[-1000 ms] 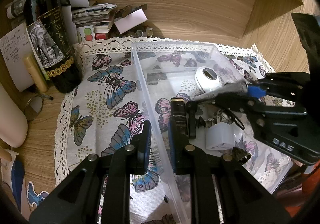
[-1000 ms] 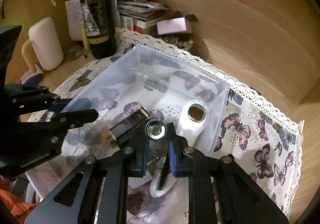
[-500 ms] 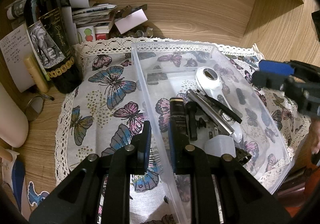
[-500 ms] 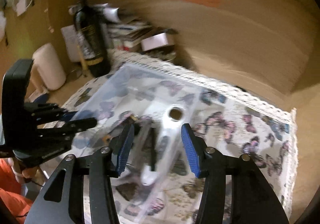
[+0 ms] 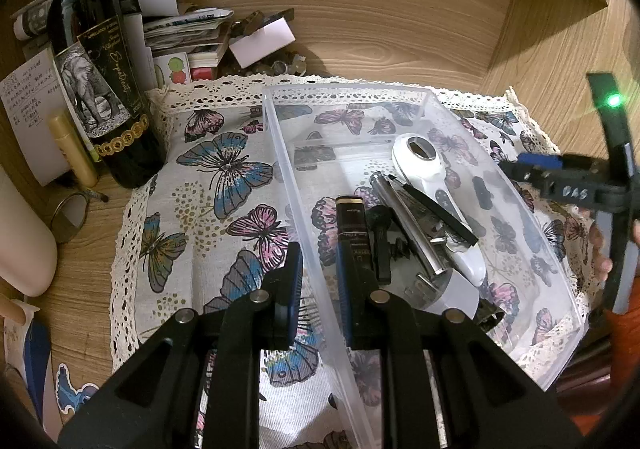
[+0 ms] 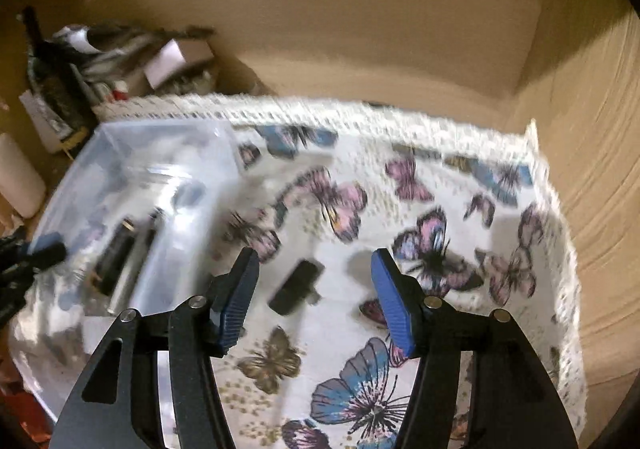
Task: Organize rigid objects
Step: 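Grasp the small black plug piece on the cloth with the right gripper, then carry the black plug piece into the tray and release it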
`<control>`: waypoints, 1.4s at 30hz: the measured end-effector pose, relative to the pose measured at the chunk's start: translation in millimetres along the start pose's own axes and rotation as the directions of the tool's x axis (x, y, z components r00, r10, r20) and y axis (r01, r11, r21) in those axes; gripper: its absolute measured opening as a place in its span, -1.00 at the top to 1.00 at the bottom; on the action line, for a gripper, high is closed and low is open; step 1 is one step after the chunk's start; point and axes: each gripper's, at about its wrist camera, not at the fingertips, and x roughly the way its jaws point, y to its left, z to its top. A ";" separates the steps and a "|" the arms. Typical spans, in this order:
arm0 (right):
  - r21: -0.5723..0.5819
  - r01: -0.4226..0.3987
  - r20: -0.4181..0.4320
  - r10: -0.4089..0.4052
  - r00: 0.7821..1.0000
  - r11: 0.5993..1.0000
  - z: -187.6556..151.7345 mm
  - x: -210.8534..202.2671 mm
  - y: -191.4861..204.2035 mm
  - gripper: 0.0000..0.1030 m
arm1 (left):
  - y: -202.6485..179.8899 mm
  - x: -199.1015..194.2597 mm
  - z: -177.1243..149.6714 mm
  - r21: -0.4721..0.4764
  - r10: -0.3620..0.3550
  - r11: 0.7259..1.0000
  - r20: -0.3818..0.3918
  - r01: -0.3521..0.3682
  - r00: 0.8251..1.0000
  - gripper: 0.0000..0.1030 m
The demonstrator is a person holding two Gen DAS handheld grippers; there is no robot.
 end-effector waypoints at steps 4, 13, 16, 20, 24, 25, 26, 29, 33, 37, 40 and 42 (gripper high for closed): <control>0.016 -0.031 -0.065 0.031 0.997 0.999 -8.1 20.3 1.1 -0.06 | 0.8 0.4 0.2 -0.001 0.003 1.000 -0.004 -0.003 1.000 0.68; -0.027 -0.007 -0.083 0.005 0.997 1.000 -17.0 39.2 17.3 0.32 | 0.2 1.1 0.4 0.000 0.003 1.000 -0.004 -0.003 1.000 0.68; -0.037 -0.001 -0.079 -0.002 0.997 0.999 -16.2 37.5 19.1 0.65 | 0.3 1.2 0.4 0.000 0.003 1.000 -0.005 -0.003 1.000 0.68; -0.044 0.009 -0.055 -0.011 0.998 0.999 -16.2 29.6 21.2 0.65 | 0.2 1.5 0.4 0.001 0.002 1.000 -0.005 -0.002 1.000 0.68; -0.051 0.009 -0.008 -0.009 1.000 0.999 -16.0 7.7 23.4 0.66 | 0.2 1.7 0.4 0.001 0.003 1.000 -0.004 -0.003 1.000 0.68; -0.057 0.011 0.008 -0.011 1.000 0.998 -15.5 0.7 24.9 0.66 | 0.4 1.7 0.4 0.000 0.003 1.000 -0.004 -0.003 1.000 0.68; -0.061 0.009 0.026 -0.007 1.000 0.998 -14.6 -7.1 26.5 0.66 | 0.1 1.6 0.4 0.000 0.003 1.000 -0.004 -0.003 1.000 0.68; -0.072 -0.003 0.080 0.008 0.997 0.997 -3.1 -22.4 33.0 0.66 | 0.0 1.7 0.3 0.001 0.004 1.000 -0.004 -0.004 1.000 0.68; -0.100 -0.024 0.155 0.040 0.987 0.995 6.0 -51.5 43.4 0.66 | -0.2 1.6 0.3 0.001 0.004 1.000 -0.004 -0.004 1.000 0.68; -0.139 -0.043 0.203 0.071 0.977 0.989 9.9 -67.6 59.4 0.66 | 0.2 1.6 0.5 0.001 0.004 1.000 -0.004 -0.004 1.000 0.68; -0.176 -0.067 0.215 0.105 0.971 0.982 11.3 -69.8 73.9 0.66 | 0.0 1.7 0.4 0.001 0.003 1.000 -0.005 -0.003 1.000 0.68; -0.210 -0.084 0.211 0.129 0.969 0.974 9.9 -68.5 84.9 0.66 | -0.2 1.7 0.4 0.001 0.003 1.000 -0.005 -0.003 1.000 0.68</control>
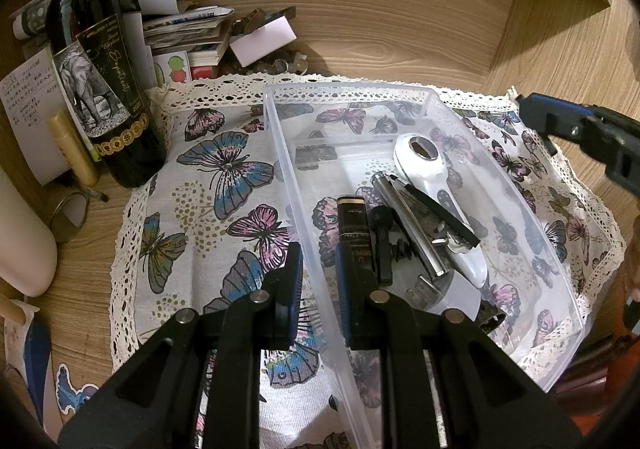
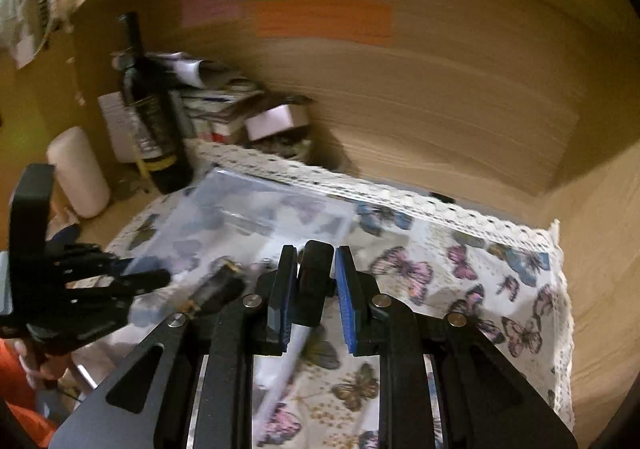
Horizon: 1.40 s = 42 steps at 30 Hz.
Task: Organize rigid objects
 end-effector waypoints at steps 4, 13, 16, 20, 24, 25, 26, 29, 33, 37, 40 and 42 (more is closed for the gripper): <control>-0.042 -0.031 -0.017 0.030 0.999 0.999 -1.1 9.7 17.8 0.65 | 0.1 0.0 0.1 0.000 0.000 1.000 0.000 0.000 1.000 0.68; -0.070 -0.073 -0.159 0.061 0.985 0.995 -9.8 45.3 34.2 0.65 | -0.2 0.5 0.6 0.001 -0.003 1.000 0.003 0.003 1.000 0.68; -0.044 -0.090 -0.176 0.081 0.981 0.995 -11.0 45.9 30.3 0.64 | 0.0 0.1 0.9 0.000 -0.004 1.000 0.003 0.004 1.000 0.69; -0.020 -0.090 -0.143 0.087 0.986 0.996 -8.3 35.1 24.6 0.23 | 0.0 -2.4 2.7 -0.001 -0.004 1.000 0.006 0.004 1.000 0.69; -0.010 -0.069 -0.085 0.068 0.994 0.998 -5.4 17.2 20.4 0.01 | 0.2 -10.7 6.0 -0.003 0.013 1.000 0.028 -0.013 1.000 0.69; -0.006 -0.063 -0.067 0.063 0.996 0.998 -5.6 11.1 19.4 -0.04 | 0.5 -13.8 7.3 -0.006 0.016 1.000 0.036 -0.016 0.999 0.69; -0.003 -0.058 -0.053 0.058 0.997 0.998 -5.5 7.0 18.7 -0.12 | 0.6 -17.4 8.4 -0.009 0.020 1.000 0.044 -0.020 0.999 0.69; 0.005 -0.027 -0.008 0.028 1.000 1.000 -6.8 -7.8 17.1 -0.28 | -2.2 -32.0 10.8 -0.011 0.020 1.000 0.081 -0.019 0.996 0.69; 0.028 0.008 0.069 -0.010 0.998 1.000 -10.1 -30.6 13.6 -0.63 | -13.4 -56.0 11.4 -0.001 0.018 1.000 0.154 -0.018 0.988 0.68; 0.054 0.040 0.147 -0.048 0.988 0.998 -15.8 -56.5 10.8 -0.79 | -22.5 -74.8 11.0 -0.009 0.012 1.000 0.212 -0.010 0.977 0.15; 0.071 0.067 0.211 -0.081 0.974 0.995 -23.4 -77.6 9.9 -1.00 | -30.6 -89.9 7.3 -0.016 0.025 1.000 0.270 -0.022 0.963 -0.23; 0.077 0.080 0.236 -0.096 0.967 0.994 -27.6 -88.4 10.0 -1.00 | -35.2 -99.4 4.7 -0.018 0.039 0.999 0.303 -0.036 0.952 -0.40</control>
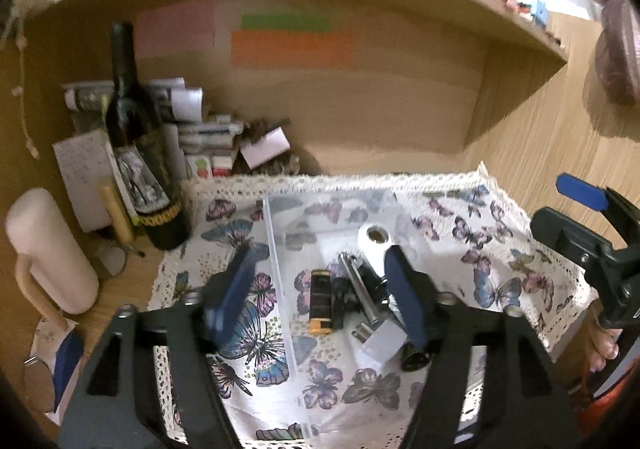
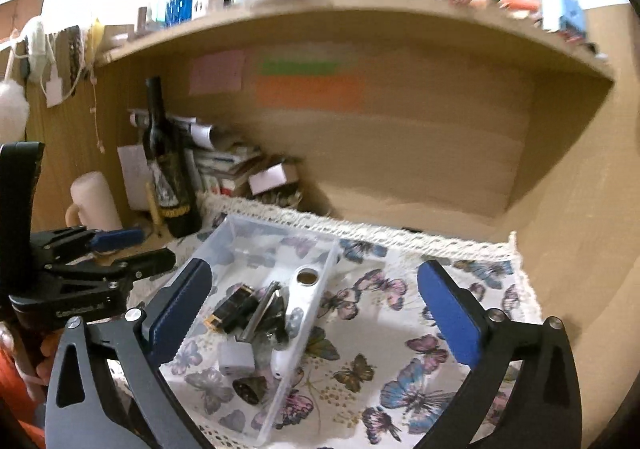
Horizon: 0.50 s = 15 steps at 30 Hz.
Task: Organize rigid objects
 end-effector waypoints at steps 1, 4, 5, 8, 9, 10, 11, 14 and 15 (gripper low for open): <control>0.006 0.002 0.011 -0.002 1.000 1.000 -1.0 -5.6 -1.4 -1.00 | -2.5 -6.1 0.0 0.000 0.006 1.000 0.021 -0.006 1.000 -0.51; 0.038 0.002 0.038 -0.003 0.999 0.999 -4.5 -18.3 -7.2 -1.00 | -10.0 -24.8 -0.8 -0.001 0.020 1.000 0.085 -0.020 0.996 -0.76; 0.047 0.005 0.047 -0.007 0.999 0.999 -6.2 -21.9 -9.3 -1.00 | -13.2 -31.1 -1.4 0.000 0.026 1.000 0.107 -0.026 0.994 -0.85; 0.067 0.028 0.081 -0.033 0.996 0.997 -12.1 -33.0 -13.9 -1.00 | -20.7 -46.6 -3.0 0.003 0.038 0.999 0.163 -0.039 0.986 -0.94; 0.071 0.035 0.091 -0.041 0.995 0.997 -13.9 -36.1 -14.5 -1.00 | -22.9 -50.2 -3.7 0.004 0.040 0.999 0.175 -0.041 0.984 -0.94; 0.070 0.037 0.098 -0.044 0.994 0.997 -15.6 -39.1 -15.0 -1.00 | -25.4 -53.5 -4.4 0.006 0.040 0.999 0.184 -0.041 0.982 -0.95; 0.067 0.035 0.101 -0.041 0.994 0.997 -16.9 -41.6 -15.1 -1.00 | -27.6 -57.6 -5.0 0.006 0.039 0.999 0.193 -0.041 0.980 -0.96; 0.061 0.023 0.103 -0.029 0.994 0.998 -19.3 -46.9 -15.8 -1.00 | -32.3 -66.6 -7.0 0.001 0.045 0.999 0.222 -0.046 0.974 -0.97; 0.061 0.019 0.104 -0.026 0.994 0.998 -19.7 -49.2 -16.2 -1.00 | -34.1 -69.7 -7.7 0.003 0.045 0.999 0.230 -0.047 0.972 -0.98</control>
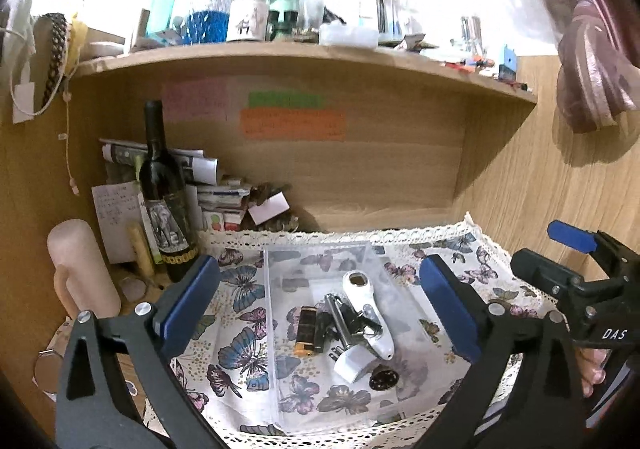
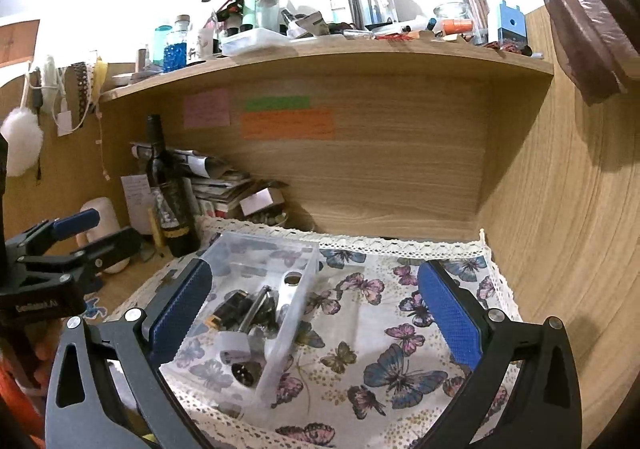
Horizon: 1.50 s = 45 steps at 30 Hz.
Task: Organize rigid objects
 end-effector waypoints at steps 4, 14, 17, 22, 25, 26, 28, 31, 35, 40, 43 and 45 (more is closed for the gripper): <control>0.003 -0.014 0.008 0.014 1.000 1.000 -1.2 -6.3 -0.2 -1.00 | -4.3 -7.1 0.0 0.006 0.000 1.000 0.021 0.000 1.000 -0.98; 0.017 -0.004 0.008 0.004 1.000 1.000 -2.8 -10.1 1.0 -1.00 | -5.6 -13.3 0.5 0.013 0.011 1.000 0.038 -0.012 0.999 -1.00; 0.024 -0.005 0.010 0.005 1.000 1.000 -2.7 -10.2 0.3 -1.00 | -5.3 -12.0 0.4 0.016 0.014 1.000 0.033 -0.014 0.999 -1.00; 0.036 0.004 0.003 -0.005 1.000 0.999 -2.8 -8.6 -1.2 -1.00 | -5.6 -11.7 -0.1 0.020 0.008 1.000 0.032 -0.009 0.999 -1.00; 0.041 0.006 0.001 -0.006 1.000 0.999 -2.8 -8.0 -2.2 -1.00 | -6.0 -11.5 -0.3 0.021 0.008 1.000 0.031 -0.008 0.999 -1.00; 0.040 0.006 0.003 -0.006 1.000 0.999 -2.6 -8.3 -2.5 -1.00 | -6.4 -11.0 -0.3 0.023 0.007 1.000 0.030 -0.008 1.000 -1.00; 0.038 0.010 0.010 -0.011 1.000 0.999 -1.7 -9.1 -2.6 -1.00 | -7.0 -10.2 -0.4 0.028 0.007 1.000 0.029 -0.008 1.000 -1.00; 0.038 0.015 0.017 -0.016 1.000 0.999 -0.3 -10.1 -2.7 -1.00 | -7.4 -8.9 -0.1 0.028 0.005 1.000 0.030 -0.006 1.000 -1.00; 0.036 0.015 0.016 -0.016 1.000 0.999 -0.3 -10.0 -2.9 -1.00 | -9.2 -6.8 0.3 0.029 0.000 1.000 0.025 -0.001 1.000 -1.00; 0.046 0.003 0.002 -0.003 1.000 0.999 -1.5 -7.6 -4.3 -1.00 | -12.3 -5.3 1.7 0.037 -0.006 0.999 0.029 0.005 1.000 -1.00; 0.052 0.005 -0.002 -0.005 1.000 0.999 -1.8 -6.3 -4.1 -1.00 | -13.5 -4.3 1.9 0.046 -0.015 0.999 0.029 0.014 0.999 -1.00; 0.055 0.004 -0.004 -0.003 1.000 0.999 -1.9 -5.9 -4.7 -1.00 | -14.6 -3.9 1.7 0.050 -0.020 0.999 0.028 0.019 0.999 -1.00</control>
